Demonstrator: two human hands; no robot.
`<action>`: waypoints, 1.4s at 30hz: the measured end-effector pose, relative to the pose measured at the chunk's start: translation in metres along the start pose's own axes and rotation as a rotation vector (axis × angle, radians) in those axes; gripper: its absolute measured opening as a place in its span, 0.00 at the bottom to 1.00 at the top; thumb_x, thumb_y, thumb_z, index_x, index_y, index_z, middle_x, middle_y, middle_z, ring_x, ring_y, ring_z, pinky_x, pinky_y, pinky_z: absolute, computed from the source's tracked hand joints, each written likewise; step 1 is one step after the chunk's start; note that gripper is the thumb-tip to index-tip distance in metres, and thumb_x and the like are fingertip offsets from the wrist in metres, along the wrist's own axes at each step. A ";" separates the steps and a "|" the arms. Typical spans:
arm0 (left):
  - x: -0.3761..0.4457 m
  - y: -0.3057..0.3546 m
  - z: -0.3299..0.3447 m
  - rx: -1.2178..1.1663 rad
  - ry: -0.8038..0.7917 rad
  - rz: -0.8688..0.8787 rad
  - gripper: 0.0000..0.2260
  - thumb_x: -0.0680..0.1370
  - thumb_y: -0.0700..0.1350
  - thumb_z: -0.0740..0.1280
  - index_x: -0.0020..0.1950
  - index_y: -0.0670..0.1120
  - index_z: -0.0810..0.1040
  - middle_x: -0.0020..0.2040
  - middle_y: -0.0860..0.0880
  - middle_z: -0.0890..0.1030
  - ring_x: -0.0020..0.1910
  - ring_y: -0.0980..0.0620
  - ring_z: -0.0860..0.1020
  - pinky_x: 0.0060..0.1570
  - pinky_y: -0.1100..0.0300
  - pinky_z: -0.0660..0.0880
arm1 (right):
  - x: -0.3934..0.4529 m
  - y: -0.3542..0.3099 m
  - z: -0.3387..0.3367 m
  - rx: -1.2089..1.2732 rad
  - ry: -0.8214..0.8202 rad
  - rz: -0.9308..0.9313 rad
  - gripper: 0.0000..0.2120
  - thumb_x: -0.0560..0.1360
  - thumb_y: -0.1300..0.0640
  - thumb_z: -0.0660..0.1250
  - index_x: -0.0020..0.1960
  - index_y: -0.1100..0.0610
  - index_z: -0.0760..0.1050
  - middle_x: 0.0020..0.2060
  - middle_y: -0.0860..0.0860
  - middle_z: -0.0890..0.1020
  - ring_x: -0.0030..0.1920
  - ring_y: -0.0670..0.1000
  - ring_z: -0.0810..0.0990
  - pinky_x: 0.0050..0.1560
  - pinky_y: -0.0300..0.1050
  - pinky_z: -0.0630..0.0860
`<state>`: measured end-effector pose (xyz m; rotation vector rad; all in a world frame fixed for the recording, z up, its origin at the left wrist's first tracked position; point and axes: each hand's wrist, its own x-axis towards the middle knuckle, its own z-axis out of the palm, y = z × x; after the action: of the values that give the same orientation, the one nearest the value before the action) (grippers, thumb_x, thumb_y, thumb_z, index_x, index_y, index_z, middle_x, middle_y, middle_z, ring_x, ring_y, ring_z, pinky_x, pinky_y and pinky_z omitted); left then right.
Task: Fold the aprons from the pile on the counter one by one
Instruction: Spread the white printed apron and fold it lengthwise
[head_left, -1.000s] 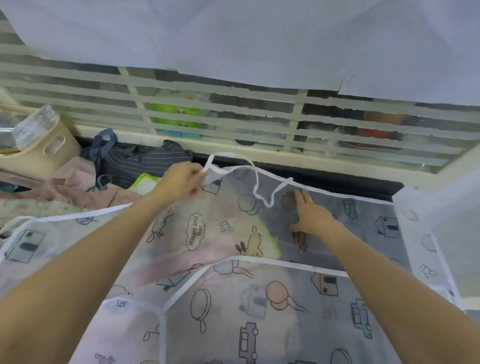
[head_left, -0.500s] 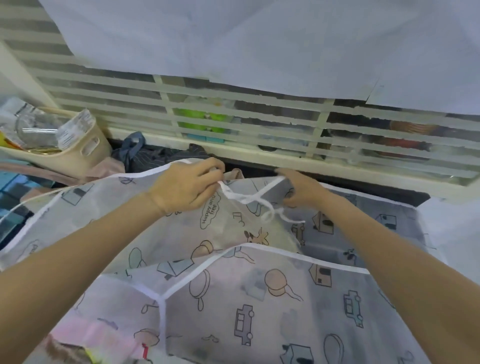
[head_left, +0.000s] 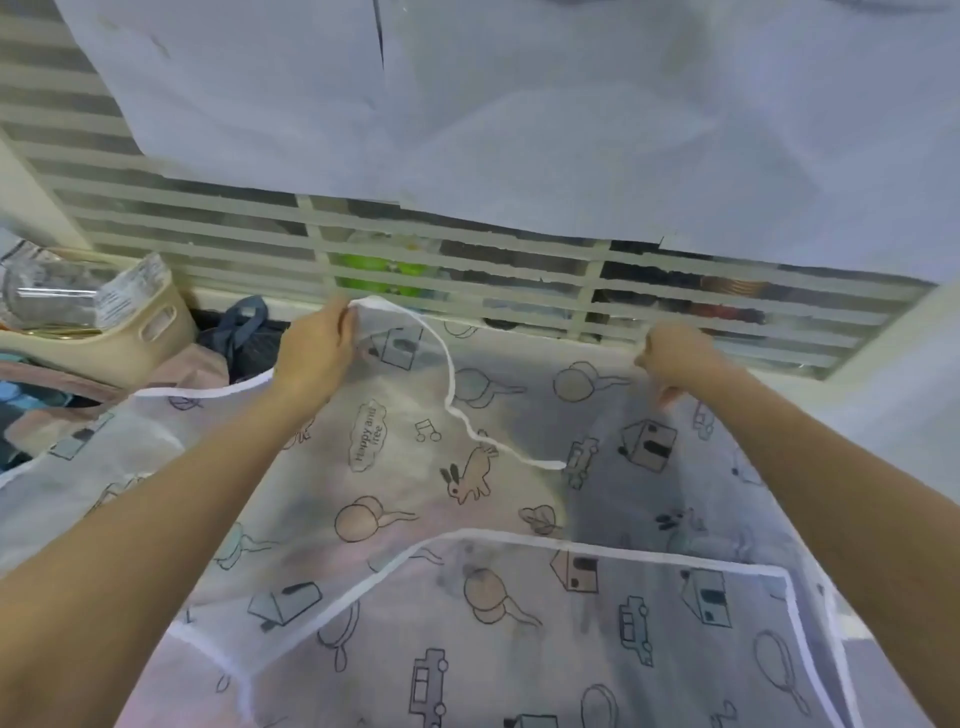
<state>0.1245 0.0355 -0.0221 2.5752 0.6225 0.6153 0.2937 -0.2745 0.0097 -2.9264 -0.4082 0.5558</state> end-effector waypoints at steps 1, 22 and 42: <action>0.006 0.006 0.003 -0.037 0.026 -0.032 0.14 0.83 0.45 0.53 0.53 0.38 0.73 0.45 0.36 0.79 0.44 0.37 0.76 0.41 0.50 0.68 | 0.001 0.003 -0.006 -0.048 0.176 -0.018 0.07 0.79 0.64 0.59 0.48 0.67 0.73 0.42 0.61 0.80 0.38 0.57 0.80 0.36 0.46 0.73; -0.019 0.025 0.057 0.193 -0.638 -0.155 0.17 0.81 0.51 0.57 0.52 0.40 0.78 0.54 0.41 0.78 0.48 0.43 0.76 0.48 0.54 0.71 | -0.003 -0.015 0.079 0.133 0.369 -0.495 0.22 0.74 0.68 0.61 0.67 0.63 0.65 0.69 0.57 0.64 0.40 0.52 0.73 0.36 0.40 0.67; -0.094 0.036 0.076 0.647 -0.916 0.161 0.13 0.80 0.36 0.53 0.60 0.38 0.73 0.56 0.42 0.78 0.54 0.44 0.77 0.51 0.57 0.72 | -0.110 0.058 0.191 -0.094 -0.451 0.061 0.37 0.77 0.34 0.48 0.74 0.45 0.29 0.74 0.50 0.31 0.73 0.67 0.33 0.71 0.69 0.48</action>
<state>0.0988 -0.0633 -0.0964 3.0640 0.3040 -0.8548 0.1371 -0.3459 -0.1392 -2.8905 -0.4005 1.2437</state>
